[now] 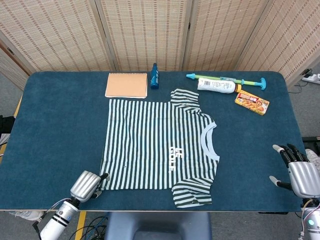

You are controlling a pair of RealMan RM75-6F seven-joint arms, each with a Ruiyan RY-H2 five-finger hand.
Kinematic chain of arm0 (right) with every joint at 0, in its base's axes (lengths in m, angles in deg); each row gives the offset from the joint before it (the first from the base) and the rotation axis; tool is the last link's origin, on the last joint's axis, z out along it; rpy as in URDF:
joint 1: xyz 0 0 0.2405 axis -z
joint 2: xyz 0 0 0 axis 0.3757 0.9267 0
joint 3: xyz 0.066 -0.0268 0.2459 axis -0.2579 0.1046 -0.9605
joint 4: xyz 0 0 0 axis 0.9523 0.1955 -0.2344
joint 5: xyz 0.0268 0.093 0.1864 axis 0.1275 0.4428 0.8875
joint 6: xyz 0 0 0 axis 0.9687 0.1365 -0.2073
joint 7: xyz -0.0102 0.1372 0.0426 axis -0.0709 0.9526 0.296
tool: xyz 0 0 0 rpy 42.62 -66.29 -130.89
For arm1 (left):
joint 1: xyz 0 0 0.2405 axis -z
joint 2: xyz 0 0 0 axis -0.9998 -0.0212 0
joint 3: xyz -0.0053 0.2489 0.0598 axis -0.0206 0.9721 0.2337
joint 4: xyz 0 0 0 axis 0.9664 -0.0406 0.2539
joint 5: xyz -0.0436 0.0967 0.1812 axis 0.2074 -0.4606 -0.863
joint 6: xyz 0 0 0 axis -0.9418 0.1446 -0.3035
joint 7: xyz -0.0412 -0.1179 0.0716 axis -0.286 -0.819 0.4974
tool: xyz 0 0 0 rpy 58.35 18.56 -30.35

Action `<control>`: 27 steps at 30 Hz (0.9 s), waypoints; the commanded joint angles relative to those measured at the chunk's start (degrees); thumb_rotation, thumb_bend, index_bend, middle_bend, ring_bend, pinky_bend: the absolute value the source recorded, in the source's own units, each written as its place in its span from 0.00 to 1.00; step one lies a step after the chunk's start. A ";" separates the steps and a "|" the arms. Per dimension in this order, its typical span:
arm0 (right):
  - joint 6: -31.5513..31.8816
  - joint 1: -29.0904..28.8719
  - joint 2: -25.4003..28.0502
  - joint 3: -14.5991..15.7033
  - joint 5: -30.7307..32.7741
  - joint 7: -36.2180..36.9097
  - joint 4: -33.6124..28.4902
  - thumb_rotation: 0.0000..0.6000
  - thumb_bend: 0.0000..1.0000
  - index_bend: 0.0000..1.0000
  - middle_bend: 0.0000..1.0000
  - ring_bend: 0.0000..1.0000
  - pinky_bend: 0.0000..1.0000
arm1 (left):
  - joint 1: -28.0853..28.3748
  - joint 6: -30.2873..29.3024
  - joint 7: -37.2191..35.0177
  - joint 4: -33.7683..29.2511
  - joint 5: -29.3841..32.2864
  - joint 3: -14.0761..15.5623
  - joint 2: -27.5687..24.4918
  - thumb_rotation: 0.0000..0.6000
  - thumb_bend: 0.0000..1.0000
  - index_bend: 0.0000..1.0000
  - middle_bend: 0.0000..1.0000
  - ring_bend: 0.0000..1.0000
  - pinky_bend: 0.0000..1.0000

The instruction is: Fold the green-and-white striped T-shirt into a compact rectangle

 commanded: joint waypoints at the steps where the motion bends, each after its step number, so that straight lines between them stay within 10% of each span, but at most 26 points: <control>1: 0.04 0.02 0.01 -0.02 0.03 0.00 0.03 1.00 0.01 0.16 0.20 0.14 0.26 | 0.13 -0.18 -0.38 0.20 -0.04 0.01 0.25 1.00 0.21 0.47 0.89 0.81 0.99; 27: -0.85 -0.08 0.12 0.16 0.44 0.78 0.14 1.00 0.01 0.16 0.20 0.14 0.26 | 1.82 3.09 1.59 -1.83 2.34 0.99 -1.17 1.00 0.42 0.51 0.91 0.81 0.99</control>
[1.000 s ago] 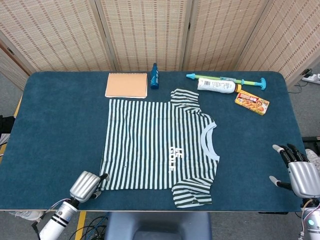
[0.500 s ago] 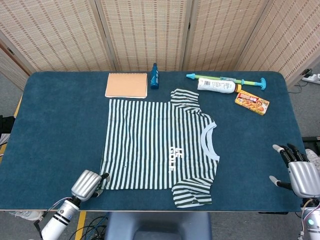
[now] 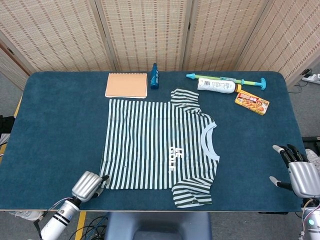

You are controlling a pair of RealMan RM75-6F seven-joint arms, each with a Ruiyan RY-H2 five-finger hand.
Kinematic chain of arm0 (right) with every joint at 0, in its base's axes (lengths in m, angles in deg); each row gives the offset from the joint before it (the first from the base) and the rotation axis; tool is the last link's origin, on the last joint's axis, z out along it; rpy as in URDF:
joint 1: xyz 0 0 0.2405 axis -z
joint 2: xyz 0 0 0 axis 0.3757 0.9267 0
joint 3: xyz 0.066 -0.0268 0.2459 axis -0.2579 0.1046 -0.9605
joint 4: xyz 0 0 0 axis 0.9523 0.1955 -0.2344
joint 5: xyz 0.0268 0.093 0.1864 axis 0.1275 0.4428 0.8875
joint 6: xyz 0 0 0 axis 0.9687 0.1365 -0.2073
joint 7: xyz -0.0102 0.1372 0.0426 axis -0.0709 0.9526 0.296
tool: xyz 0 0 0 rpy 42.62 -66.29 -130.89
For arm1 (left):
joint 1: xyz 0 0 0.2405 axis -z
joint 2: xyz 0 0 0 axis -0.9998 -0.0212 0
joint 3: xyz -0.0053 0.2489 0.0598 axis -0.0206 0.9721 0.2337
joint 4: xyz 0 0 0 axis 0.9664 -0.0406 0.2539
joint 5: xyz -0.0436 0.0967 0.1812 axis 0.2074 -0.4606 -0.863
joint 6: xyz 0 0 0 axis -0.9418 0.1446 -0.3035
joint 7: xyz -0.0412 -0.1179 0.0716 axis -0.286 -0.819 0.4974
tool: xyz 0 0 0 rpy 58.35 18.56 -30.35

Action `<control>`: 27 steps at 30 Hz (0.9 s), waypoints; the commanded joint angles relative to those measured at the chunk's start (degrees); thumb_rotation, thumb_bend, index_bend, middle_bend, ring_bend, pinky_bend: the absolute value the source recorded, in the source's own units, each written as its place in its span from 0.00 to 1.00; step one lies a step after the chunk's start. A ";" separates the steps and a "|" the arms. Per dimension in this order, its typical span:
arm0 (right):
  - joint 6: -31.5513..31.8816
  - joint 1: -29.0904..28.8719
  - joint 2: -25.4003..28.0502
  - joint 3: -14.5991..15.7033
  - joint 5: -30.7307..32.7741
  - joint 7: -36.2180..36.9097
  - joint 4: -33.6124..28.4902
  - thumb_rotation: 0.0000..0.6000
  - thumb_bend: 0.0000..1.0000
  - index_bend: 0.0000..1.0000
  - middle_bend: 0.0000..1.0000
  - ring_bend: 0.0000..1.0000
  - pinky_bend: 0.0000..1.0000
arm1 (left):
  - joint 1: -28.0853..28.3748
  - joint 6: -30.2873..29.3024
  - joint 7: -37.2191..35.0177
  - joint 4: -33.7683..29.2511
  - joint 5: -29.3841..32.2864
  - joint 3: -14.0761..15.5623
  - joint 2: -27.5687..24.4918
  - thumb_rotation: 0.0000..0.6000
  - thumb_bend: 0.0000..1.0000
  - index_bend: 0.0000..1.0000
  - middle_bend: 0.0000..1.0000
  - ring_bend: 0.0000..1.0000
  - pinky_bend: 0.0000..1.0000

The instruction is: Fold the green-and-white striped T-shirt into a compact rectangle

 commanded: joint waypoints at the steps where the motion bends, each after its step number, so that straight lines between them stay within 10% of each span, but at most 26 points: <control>1: -0.06 -0.03 -0.02 0.03 -0.05 0.15 0.06 1.00 0.01 0.16 0.20 0.14 0.26 | 0.18 0.31 0.36 -0.26 0.29 0.03 -0.09 1.00 0.43 0.52 0.91 0.81 0.99; 17: 1.38 -1.98 -1.60 1.57 -8.42 0.01 1.71 1.00 0.06 0.16 0.28 0.22 0.30 | 0.28 -0.78 1.95 -0.40 0.65 -0.33 0.34 1.00 0.54 0.59 0.92 0.83 0.99; 23: -0.58 -4.33 -3.98 3.18 -13.36 -3.53 4.31 1.00 0.07 0.16 0.40 0.44 0.60 | 0.34 -1.23 2.07 -0.94 0.70 -0.50 0.03 1.00 0.54 0.58 0.92 0.83 0.99; 27: -2.74 -6.33 -7.07 4.26 -16.07 -4.26 6.47 1.00 0.09 0.22 0.66 0.78 0.98 | 0.31 -1.08 2.26 -1.17 1.09 -0.46 0.02 1.00 0.54 0.58 0.92 0.83 0.99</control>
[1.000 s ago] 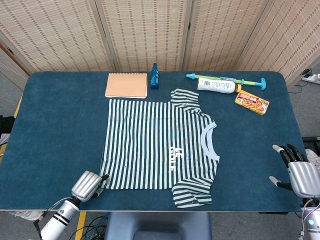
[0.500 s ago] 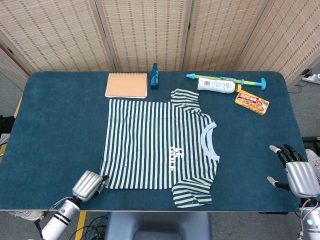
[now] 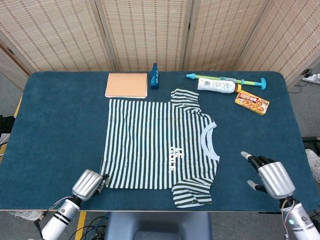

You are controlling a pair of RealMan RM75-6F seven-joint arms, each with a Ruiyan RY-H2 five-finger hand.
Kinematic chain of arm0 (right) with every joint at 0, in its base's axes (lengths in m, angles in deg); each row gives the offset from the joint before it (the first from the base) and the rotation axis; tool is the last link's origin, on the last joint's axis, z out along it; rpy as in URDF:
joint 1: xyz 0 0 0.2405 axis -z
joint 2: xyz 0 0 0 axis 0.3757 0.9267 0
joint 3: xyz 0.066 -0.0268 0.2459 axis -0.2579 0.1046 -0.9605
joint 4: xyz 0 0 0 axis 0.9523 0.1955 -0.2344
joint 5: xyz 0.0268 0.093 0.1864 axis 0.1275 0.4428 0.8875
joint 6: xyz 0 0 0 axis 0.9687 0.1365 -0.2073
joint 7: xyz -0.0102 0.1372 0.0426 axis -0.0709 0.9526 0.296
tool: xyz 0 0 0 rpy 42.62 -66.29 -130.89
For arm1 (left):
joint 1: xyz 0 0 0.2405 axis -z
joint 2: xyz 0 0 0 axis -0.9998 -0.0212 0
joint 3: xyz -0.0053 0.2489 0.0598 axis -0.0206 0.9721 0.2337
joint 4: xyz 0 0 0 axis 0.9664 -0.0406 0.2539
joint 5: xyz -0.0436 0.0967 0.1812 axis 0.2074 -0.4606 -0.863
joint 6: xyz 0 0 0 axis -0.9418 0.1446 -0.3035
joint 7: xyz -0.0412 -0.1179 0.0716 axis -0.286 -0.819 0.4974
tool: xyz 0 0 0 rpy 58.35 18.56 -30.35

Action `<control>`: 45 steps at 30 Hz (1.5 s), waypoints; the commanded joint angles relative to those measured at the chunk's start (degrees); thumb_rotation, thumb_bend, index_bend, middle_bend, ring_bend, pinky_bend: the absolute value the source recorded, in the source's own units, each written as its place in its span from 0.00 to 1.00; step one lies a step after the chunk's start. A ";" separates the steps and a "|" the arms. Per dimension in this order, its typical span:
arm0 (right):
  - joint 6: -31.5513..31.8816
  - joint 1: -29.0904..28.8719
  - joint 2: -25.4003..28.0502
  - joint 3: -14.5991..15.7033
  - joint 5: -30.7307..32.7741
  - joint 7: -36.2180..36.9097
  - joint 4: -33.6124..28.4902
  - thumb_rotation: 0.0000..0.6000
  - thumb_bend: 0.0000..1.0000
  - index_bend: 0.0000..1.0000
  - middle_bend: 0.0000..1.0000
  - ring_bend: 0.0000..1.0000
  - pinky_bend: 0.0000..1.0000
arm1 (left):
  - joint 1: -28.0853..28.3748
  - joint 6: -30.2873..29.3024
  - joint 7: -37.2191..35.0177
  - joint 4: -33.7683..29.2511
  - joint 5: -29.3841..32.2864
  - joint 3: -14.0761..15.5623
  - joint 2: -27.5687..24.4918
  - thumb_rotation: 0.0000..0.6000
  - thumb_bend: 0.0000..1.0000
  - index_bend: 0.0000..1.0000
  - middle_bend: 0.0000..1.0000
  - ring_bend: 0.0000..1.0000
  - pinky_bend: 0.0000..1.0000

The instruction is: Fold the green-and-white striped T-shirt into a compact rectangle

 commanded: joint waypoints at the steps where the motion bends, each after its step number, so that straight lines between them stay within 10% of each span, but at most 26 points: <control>1: -1.79 -2.03 -3.44 1.10 -2.59 -0.58 2.58 1.00 0.09 0.25 0.72 0.83 1.00 | -0.01 0.16 0.22 -0.13 0.24 0.05 0.07 1.00 0.54 0.58 0.92 0.83 0.99; 23: -10.56 -9.96 -18.51 3.80 -4.77 1.15 13.32 1.00 0.09 0.41 0.90 0.98 1.00 | 0.15 0.27 0.12 -0.23 1.53 -0.34 -0.01 1.00 0.54 0.57 0.92 0.83 0.99; 45: -7.79 -11.17 -24.08 4.59 -3.86 3.08 20.12 1.00 0.36 0.62 0.94 1.00 1.00 | 0.05 -0.57 -1.15 0.15 1.27 -0.24 -0.21 1.00 0.54 0.58 0.92 0.83 0.99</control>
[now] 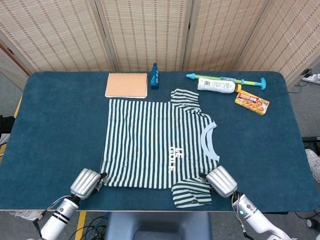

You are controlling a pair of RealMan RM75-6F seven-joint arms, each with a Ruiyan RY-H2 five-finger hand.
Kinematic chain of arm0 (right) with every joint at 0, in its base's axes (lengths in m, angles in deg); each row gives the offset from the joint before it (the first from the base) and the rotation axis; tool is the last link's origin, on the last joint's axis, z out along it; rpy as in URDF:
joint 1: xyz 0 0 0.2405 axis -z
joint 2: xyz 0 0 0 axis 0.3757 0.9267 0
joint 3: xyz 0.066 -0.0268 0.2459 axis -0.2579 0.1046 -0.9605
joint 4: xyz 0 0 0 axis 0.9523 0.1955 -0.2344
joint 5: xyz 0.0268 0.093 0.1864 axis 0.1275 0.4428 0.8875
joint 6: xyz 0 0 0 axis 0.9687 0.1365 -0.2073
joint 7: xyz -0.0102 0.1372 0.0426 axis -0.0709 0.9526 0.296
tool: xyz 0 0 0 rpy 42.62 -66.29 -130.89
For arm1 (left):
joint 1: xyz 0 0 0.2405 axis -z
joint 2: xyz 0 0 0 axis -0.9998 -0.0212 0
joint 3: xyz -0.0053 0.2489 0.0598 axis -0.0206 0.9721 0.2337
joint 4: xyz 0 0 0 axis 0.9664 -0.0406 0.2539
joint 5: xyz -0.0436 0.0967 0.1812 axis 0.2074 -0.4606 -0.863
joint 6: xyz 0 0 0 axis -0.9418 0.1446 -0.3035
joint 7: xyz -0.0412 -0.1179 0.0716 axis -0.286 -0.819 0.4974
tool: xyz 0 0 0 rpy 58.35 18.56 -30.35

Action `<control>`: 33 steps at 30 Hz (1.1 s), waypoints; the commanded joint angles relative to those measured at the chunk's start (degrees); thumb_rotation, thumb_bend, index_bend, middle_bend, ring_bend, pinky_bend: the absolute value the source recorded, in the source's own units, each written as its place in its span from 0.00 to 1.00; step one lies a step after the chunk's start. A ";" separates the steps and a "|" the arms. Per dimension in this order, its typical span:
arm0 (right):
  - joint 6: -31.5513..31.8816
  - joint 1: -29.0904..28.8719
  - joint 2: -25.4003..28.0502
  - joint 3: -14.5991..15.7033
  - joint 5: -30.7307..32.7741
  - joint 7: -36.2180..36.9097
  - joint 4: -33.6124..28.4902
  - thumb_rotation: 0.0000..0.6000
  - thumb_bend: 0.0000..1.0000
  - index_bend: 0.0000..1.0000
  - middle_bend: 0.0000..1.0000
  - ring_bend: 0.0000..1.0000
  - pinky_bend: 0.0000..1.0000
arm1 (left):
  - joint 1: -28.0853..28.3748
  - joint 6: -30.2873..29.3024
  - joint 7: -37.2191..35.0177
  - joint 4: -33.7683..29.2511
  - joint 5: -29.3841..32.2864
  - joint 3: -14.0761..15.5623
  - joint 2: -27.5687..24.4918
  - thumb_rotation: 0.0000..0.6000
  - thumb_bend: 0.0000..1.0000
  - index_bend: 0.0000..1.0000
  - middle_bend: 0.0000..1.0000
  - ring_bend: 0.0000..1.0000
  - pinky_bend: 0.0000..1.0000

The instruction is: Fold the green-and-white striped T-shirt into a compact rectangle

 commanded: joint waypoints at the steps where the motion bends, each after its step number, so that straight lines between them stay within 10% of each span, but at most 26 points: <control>1: -0.20 -0.23 -0.30 0.24 0.12 0.03 0.22 1.00 0.39 0.63 0.94 1.00 1.00 | -0.02 -0.14 -0.05 -0.07 0.02 -0.08 -0.09 1.00 0.54 0.58 0.92 0.83 0.99; 18: -0.42 -1.93 6.19 1.77 0.26 2.86 -12.71 1.00 0.56 0.73 0.96 1.00 1.00 | -1.59 -3.26 -7.46 -2.86 -1.86 1.38 -5.47 1.00 0.54 0.58 0.92 0.83 0.99; 33: -0.35 -2.07 20.54 7.54 -3.50 6.01 -28.01 1.00 0.56 0.73 0.97 1.00 1.00 | -4.09 -5.52 -15.59 -12.29 -8.30 8.43 -16.86 1.00 0.54 0.57 0.92 0.83 0.99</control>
